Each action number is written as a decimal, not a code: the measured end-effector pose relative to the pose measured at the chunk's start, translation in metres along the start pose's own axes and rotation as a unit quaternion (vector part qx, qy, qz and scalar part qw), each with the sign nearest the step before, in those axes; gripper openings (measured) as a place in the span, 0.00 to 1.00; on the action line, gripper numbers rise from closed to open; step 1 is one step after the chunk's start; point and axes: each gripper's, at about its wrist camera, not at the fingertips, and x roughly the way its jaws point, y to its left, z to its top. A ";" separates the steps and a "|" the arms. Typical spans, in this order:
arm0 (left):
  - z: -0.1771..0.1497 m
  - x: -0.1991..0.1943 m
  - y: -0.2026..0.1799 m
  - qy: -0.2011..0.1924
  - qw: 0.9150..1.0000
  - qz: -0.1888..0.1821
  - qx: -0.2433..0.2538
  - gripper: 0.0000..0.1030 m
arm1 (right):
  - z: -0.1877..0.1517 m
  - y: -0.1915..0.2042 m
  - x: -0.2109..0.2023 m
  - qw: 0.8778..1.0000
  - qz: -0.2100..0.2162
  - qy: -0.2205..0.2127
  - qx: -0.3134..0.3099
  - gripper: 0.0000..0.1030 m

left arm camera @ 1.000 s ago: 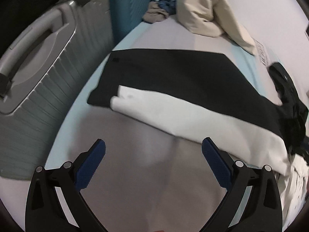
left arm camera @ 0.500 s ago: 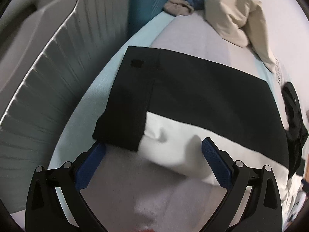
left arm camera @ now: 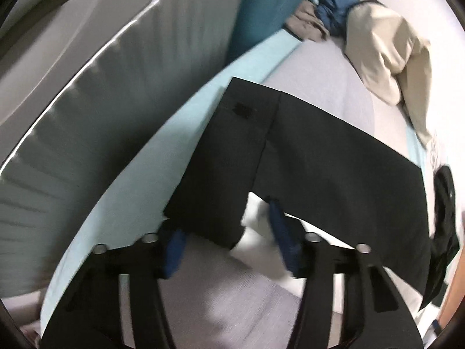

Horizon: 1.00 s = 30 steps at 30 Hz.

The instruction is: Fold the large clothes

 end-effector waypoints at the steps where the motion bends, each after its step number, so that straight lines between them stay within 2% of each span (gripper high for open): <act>1: 0.000 -0.002 0.000 -0.003 1.000 -0.001 0.003 0.30 | 0.000 -0.001 -0.001 1.000 -0.001 -0.001 -0.001 0.78; 4: -0.003 -0.011 -0.007 -0.014 0.999 0.016 0.027 0.16 | 0.000 -0.004 -0.004 1.000 -0.009 -0.001 -0.002 0.78; 7: -0.004 -0.019 -0.015 -0.022 0.999 0.016 0.043 0.11 | 0.001 -0.007 -0.006 1.000 -0.025 -0.003 -0.006 0.79; 12: -0.012 -0.040 -0.032 -0.037 0.996 0.025 0.075 0.11 | 0.003 -0.018 -0.016 0.997 -0.069 -0.034 -0.005 0.91; 18: -0.032 -0.075 -0.065 -0.061 0.992 0.016 0.108 0.10 | 0.000 -0.030 -0.027 0.991 -0.113 -0.071 -0.019 0.93; 30: -0.074 -0.114 -0.151 -0.082 0.982 -0.014 0.172 0.11 | -0.008 -0.068 -0.069 0.986 -0.134 -0.098 -0.035 0.93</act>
